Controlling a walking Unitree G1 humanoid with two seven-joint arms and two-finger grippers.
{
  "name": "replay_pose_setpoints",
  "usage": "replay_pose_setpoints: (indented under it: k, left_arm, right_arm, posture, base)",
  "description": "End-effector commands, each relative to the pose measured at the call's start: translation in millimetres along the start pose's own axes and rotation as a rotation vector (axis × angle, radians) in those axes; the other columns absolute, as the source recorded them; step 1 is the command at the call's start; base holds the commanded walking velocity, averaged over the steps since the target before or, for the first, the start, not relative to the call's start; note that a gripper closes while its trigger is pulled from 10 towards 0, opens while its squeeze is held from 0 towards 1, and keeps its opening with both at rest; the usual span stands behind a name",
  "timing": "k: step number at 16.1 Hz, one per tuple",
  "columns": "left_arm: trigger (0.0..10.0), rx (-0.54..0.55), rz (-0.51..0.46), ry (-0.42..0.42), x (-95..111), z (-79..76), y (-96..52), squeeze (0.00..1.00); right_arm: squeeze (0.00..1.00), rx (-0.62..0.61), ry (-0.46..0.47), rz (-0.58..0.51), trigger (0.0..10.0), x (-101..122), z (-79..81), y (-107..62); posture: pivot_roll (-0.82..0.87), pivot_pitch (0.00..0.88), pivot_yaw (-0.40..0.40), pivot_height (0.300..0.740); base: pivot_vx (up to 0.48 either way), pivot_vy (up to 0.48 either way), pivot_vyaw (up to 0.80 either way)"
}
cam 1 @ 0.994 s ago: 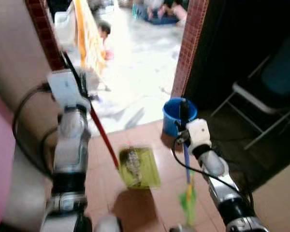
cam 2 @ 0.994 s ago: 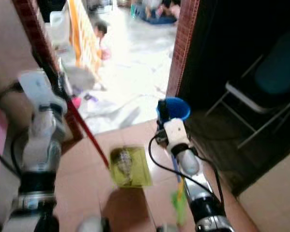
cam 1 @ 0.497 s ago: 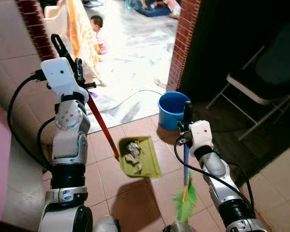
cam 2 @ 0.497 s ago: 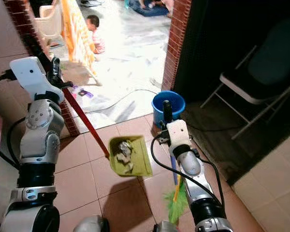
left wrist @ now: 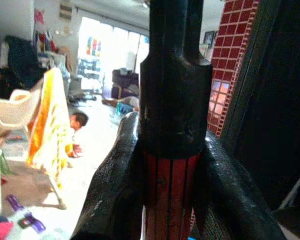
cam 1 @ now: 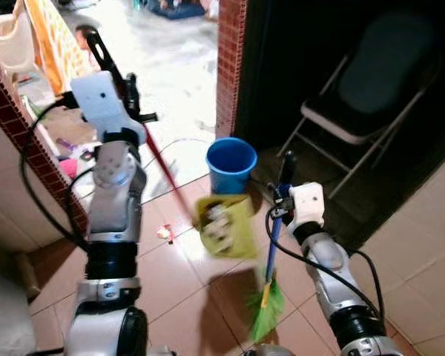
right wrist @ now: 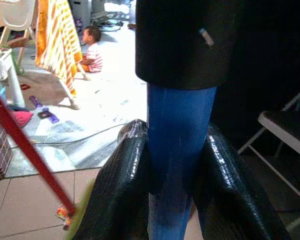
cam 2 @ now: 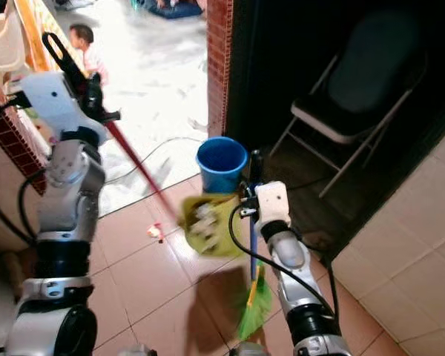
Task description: Sweep floor
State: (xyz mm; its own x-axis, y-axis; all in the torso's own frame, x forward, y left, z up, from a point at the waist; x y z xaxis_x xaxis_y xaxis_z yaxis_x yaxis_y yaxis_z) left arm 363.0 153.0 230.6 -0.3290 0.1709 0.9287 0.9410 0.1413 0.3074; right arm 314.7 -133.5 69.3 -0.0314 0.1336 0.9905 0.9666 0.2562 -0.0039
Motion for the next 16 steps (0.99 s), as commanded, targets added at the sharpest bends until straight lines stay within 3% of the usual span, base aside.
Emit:
replay_pose_setpoints:
  k: [1,5,12,16]
  left_arm:
    - [10.0,0.011,-0.082,0.010,19,2.8,2.6,0.00]
    - [10.0,0.006,-0.088,0.006,21,1.1,4.3,0.00]
    - [10.0,0.015,-0.208,-0.090,64,-7.3,17.3,0.00]
    - [10.0,0.028,-0.204,-0.094,62,-8.1,19.0,0.00]
  right_arm:
    - [0.00,-0.030,0.006,-0.015,10.0,6,-3.3,2.9]
    - [0.00,-0.036,0.048,-0.032,10.0,8,-3.0,4.0]
    - [0.00,0.030,0.026,-0.017,10.0,4,6.8,2.4]
    - [0.00,0.038,0.025,-0.011,10.0,4,7.4,2.9]
  posture:
    - [-0.05,0.000,0.012,0.740]
    - [-0.05,0.000,0.011,0.740]
    - [-0.06,0.000,0.002,0.740]
    - [-0.06,0.000,0.002,0.740]
  base:
    - [0.405,0.000,0.00]
    - [0.407,0.000,0.00]
    - [0.463,0.000,0.00]
    - [0.474,0.000,0.00]
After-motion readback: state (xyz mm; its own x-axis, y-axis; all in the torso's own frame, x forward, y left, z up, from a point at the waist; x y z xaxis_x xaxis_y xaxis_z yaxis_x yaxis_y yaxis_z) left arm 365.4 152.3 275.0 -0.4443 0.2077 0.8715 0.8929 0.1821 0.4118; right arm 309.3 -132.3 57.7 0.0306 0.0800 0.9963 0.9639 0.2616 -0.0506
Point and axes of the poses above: a point about 5 cm out from each wrist's last joint towards the gripper, its own y axis pointing out of the wrist towards the gripper, its own x axis along the axis of the wrist's last joint, z = x × y, the point moved 2 cm from there along y, pointing out of the wrist towards the gripper, and after that the axes turned 1 degree about -y, right-handed, at the moved point
